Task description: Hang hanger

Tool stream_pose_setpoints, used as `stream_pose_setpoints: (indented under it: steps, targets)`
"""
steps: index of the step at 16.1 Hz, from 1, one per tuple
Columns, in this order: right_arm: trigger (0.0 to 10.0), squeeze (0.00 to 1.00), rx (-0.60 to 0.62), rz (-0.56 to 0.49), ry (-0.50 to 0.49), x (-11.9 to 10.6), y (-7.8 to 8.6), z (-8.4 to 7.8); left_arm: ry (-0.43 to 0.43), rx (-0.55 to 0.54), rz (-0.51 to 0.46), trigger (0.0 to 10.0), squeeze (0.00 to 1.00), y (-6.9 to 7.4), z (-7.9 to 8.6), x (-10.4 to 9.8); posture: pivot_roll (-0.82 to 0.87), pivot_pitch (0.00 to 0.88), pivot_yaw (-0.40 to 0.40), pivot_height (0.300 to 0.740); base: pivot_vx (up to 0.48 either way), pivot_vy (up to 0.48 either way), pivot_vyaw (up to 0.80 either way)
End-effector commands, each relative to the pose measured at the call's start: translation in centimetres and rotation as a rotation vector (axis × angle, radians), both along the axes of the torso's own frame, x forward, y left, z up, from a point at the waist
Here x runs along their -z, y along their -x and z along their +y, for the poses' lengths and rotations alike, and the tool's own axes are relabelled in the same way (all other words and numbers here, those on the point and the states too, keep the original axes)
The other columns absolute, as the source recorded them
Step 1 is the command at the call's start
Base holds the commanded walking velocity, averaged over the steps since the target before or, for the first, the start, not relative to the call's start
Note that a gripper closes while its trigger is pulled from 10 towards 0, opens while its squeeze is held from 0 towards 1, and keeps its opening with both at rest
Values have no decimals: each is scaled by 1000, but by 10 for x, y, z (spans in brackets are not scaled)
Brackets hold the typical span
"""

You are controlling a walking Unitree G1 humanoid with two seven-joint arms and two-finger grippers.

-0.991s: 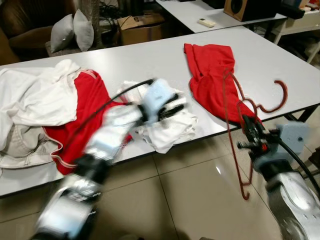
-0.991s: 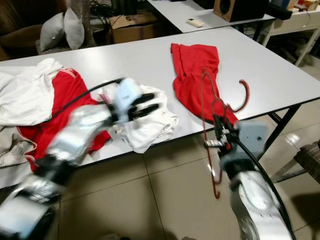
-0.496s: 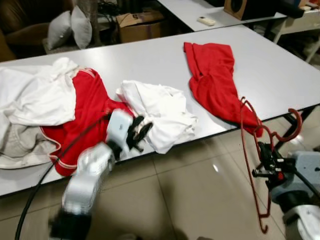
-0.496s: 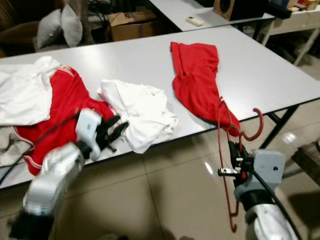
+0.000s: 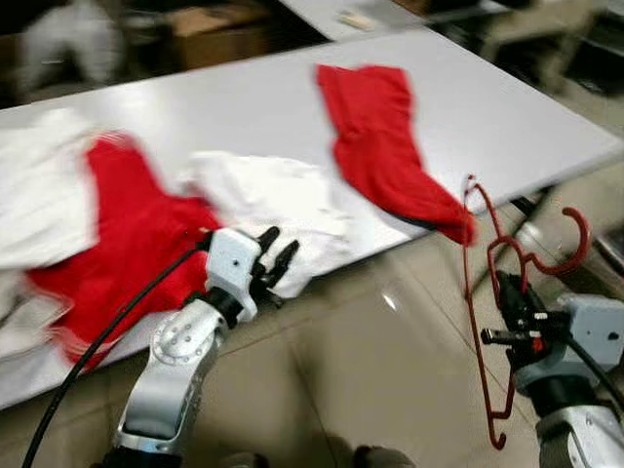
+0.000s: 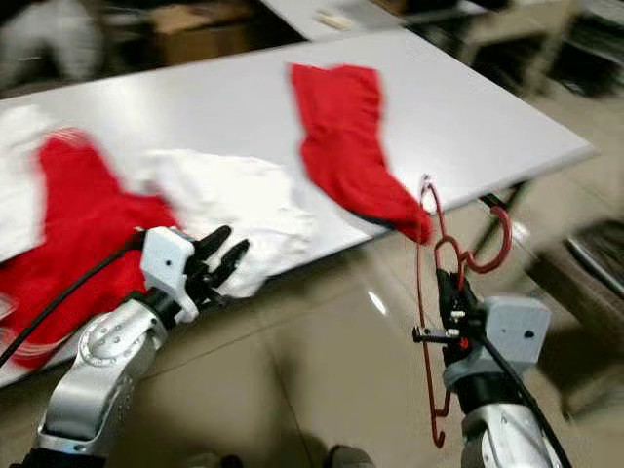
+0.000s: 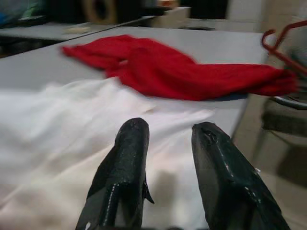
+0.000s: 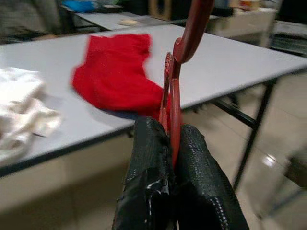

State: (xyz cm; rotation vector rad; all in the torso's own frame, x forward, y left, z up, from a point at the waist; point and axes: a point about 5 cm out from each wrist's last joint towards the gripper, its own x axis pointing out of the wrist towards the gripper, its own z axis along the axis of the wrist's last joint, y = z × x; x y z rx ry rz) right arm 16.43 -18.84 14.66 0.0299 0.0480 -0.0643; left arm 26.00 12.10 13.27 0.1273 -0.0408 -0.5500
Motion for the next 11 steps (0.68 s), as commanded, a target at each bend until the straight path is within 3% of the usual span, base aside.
stream_pose_setpoints:
  steps: [1, 3, 7, 9, 10, 11]
  targets:
    - [10000, 0, 10, -39, 12, -6, 2, 1, -12, 18, -17, 10000, 0, 4, -3, -2, -181, 105, 47, 740, 0, -480, -800]
    - [10000, 0, 13, -46, 6, -7, 1, 1, 25, 17, 23, 10000, 0, 4, -4, -1, -175, 105, 50, 740, 0, -240, -800]
    - [10000, 0, -77, -41, 8, -6, 0, 3, 31, -42, 17, 10000, 0, 7, -1, 0, -159, 118, 33, 740, 0, 474, 0]
    - [10000, 0, -92, -26, 7, -4, 0, 3, 10, -94, 35, 10000, 0, 8, 5, 3, -151, 123, 24, 740, 0, 0, 0]
    - [10000, 0, -112, -18, 5, -4, -3, 4, 2, -138, 39, 10000, 937, 7, 12, 3, -141, 127, 20, 740, 0, 0, 0]
    - [10000, 0, -143, -10, 3, -3, -6, 5, 15, -174, 3, 10000, 1000, 4, 21, -4, -133, 125, 20, 740, 0, 0, 0]
